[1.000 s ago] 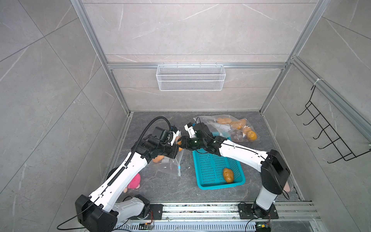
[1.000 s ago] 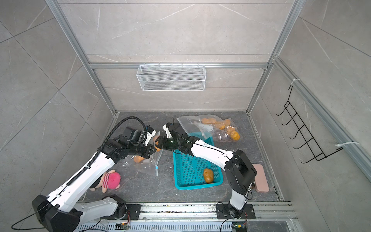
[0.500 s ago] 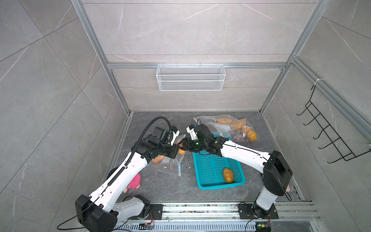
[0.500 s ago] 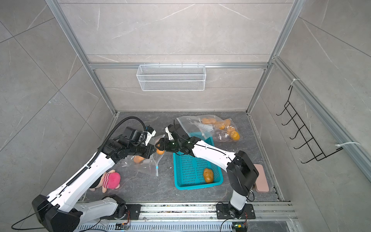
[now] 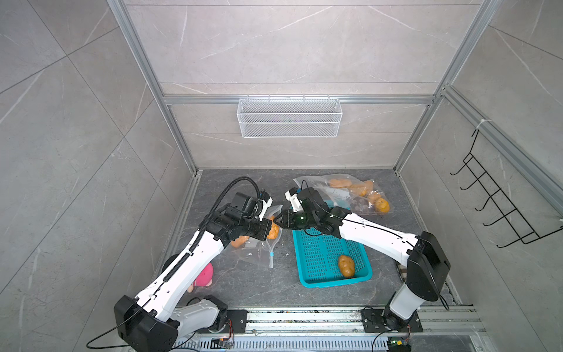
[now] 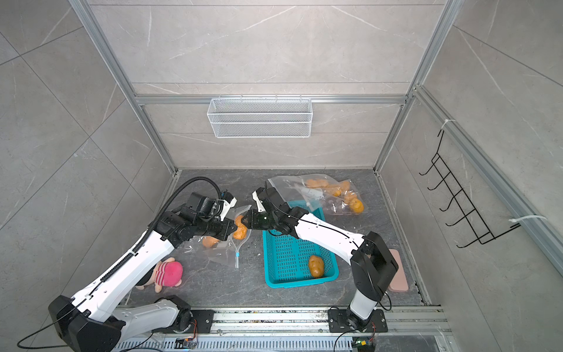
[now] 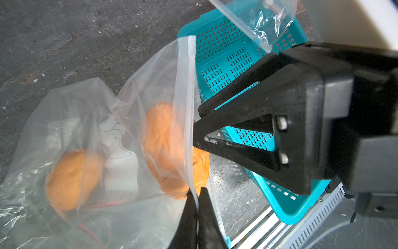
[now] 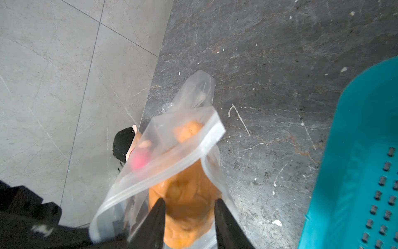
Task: Put the potatoes into a zipper bag and zip it
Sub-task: Place the potato into the zipper food storage bag.
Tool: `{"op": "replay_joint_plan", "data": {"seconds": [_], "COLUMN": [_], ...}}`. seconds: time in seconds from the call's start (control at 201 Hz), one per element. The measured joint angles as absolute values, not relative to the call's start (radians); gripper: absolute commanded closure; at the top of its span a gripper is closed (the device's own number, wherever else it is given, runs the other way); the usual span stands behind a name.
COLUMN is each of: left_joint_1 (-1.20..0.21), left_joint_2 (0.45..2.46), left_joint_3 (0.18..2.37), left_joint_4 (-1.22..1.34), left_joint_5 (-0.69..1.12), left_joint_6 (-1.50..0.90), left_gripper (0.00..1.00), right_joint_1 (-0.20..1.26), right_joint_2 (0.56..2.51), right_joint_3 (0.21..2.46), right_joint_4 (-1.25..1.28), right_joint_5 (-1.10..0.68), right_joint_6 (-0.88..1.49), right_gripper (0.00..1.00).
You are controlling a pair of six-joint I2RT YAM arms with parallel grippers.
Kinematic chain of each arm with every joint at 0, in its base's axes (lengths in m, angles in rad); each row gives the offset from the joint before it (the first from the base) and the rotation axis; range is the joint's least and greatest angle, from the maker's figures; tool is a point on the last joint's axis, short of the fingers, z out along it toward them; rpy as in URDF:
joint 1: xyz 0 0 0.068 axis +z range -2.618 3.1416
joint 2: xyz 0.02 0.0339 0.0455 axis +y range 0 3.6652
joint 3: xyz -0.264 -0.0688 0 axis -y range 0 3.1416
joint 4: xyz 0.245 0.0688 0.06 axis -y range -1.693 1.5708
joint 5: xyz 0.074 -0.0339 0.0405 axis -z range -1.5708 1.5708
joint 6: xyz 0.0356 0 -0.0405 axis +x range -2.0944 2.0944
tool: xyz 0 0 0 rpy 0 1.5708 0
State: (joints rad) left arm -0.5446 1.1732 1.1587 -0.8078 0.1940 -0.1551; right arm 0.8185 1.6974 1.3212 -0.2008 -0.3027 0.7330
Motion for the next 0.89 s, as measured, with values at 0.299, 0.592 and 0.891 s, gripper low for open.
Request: {"op": "replay_joint_plan", "data": {"seconds": [0.299, 0.592, 0.891], "left_joint_1": [-0.545, -0.545, -0.545], "left_joint_2": [1.174, 1.18, 1.181], "left_joint_3": [1.159, 1.159, 1.159], "left_joint_4": [-0.808, -0.808, -0.81], "left_joint_5": [0.194, 0.194, 0.194], "left_joint_6": [-0.155, -0.155, -0.155], "left_gripper": [1.0, 1.0, 1.0], "right_joint_1": [0.819, 0.844, 0.854], "right_joint_2": [1.696, 1.774, 1.793], "right_joint_3": [1.299, 1.309, 1.312], "right_joint_4": [-0.193, -0.165, -0.171], "right_joint_5": [-0.343, -0.407, -0.406], "right_joint_6": [0.748, 0.775, 0.757], "right_gripper": [0.88, 0.85, 0.78]}}
